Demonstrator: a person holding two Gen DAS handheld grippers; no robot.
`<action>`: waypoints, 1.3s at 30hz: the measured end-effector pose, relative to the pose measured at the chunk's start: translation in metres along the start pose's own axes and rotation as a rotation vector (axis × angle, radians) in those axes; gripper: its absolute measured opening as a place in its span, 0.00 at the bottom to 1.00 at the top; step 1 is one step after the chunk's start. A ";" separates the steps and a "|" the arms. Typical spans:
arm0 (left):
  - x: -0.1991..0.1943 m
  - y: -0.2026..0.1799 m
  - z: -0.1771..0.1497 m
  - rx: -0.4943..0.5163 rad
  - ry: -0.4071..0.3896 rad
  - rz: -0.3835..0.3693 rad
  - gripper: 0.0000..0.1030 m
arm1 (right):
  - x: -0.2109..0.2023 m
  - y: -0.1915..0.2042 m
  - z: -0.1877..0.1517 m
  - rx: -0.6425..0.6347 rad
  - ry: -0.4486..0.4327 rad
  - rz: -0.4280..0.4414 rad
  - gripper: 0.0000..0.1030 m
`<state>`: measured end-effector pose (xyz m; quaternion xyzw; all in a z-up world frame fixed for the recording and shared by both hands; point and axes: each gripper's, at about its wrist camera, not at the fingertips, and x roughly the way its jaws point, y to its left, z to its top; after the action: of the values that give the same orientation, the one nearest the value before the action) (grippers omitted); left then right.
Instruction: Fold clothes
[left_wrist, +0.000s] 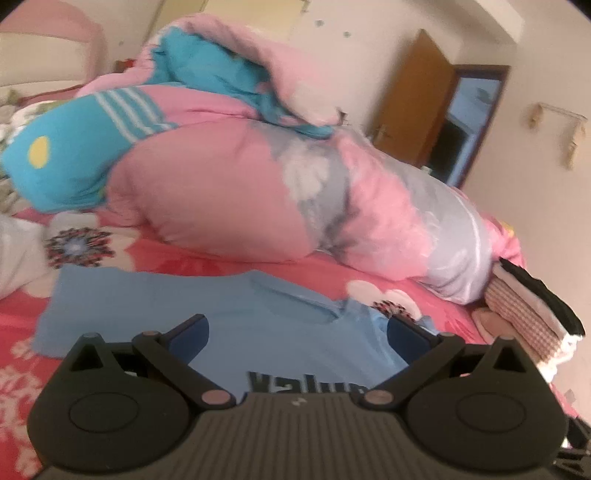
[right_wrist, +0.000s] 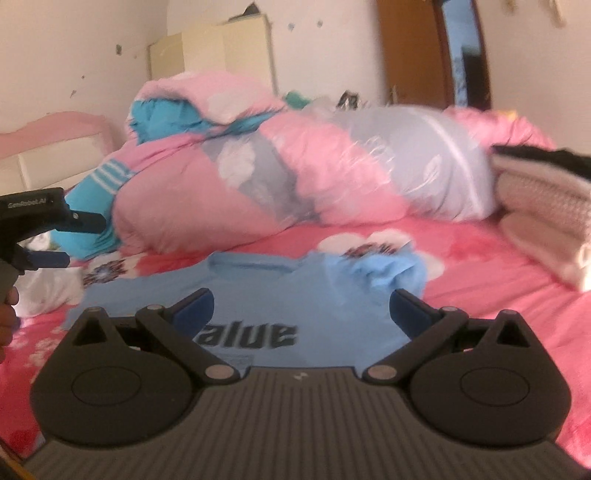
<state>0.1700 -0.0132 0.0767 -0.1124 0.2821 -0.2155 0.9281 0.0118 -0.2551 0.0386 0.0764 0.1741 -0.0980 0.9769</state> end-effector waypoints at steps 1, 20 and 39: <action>0.006 -0.002 -0.004 0.005 0.003 -0.009 1.00 | 0.000 -0.003 -0.001 -0.008 -0.015 -0.010 0.99; 0.115 0.072 -0.077 -0.032 0.137 0.006 0.99 | 0.101 0.011 0.038 -0.222 -0.016 0.206 0.99; 0.115 0.087 -0.088 -0.058 0.105 -0.037 1.00 | 0.372 0.126 0.057 -0.172 0.408 0.504 0.14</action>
<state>0.2356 0.0028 -0.0785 -0.1331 0.3344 -0.2299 0.9042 0.3997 -0.2049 -0.0265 0.0523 0.3493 0.1793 0.9182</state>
